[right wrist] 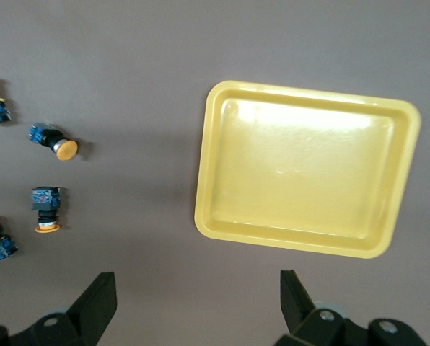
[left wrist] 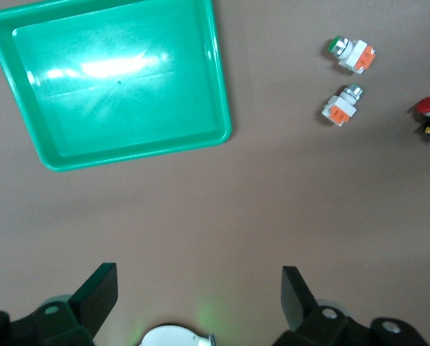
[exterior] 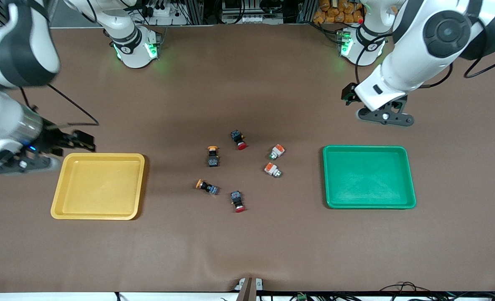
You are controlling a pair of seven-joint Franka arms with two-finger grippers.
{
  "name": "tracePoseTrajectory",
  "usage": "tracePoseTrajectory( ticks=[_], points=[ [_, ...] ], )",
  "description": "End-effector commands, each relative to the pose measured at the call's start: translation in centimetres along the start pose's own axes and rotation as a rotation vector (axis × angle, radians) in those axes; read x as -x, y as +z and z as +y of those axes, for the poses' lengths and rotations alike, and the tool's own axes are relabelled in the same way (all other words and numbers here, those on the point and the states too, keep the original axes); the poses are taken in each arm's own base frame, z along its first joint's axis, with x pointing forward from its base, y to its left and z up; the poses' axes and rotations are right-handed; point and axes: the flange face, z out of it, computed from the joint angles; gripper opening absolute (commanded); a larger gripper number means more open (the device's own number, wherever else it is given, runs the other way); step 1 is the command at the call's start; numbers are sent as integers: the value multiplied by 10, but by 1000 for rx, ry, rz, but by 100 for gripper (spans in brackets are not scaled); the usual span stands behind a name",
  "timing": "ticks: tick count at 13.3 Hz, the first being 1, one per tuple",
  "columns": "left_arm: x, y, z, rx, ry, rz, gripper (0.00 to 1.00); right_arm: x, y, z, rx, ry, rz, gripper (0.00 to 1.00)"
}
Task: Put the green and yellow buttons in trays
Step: 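Move the left gripper toward the green buttons while the right gripper reaches the yellow buttons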
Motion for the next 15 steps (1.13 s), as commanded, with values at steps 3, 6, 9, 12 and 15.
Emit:
tracePoseTrajectory(
  ticks=[3,6,9,12,15],
  points=[
    [-4,53,19,12,6,49,100,-39,66,-39,-21,-42,-1,100],
    [-14,76,37,25,24,29,100,-60,106,-71,-99,-60,45,100],
    [-16,106,77,-52,-26,25,100,-73,147,-125,-98,-163,107,100],
    [-19,147,122,-95,-75,37,100,-67,176,-193,-89,-300,125,100],
    [-31,182,132,-71,-63,34,100,-58,211,-251,-77,-380,161,100]
  ],
)
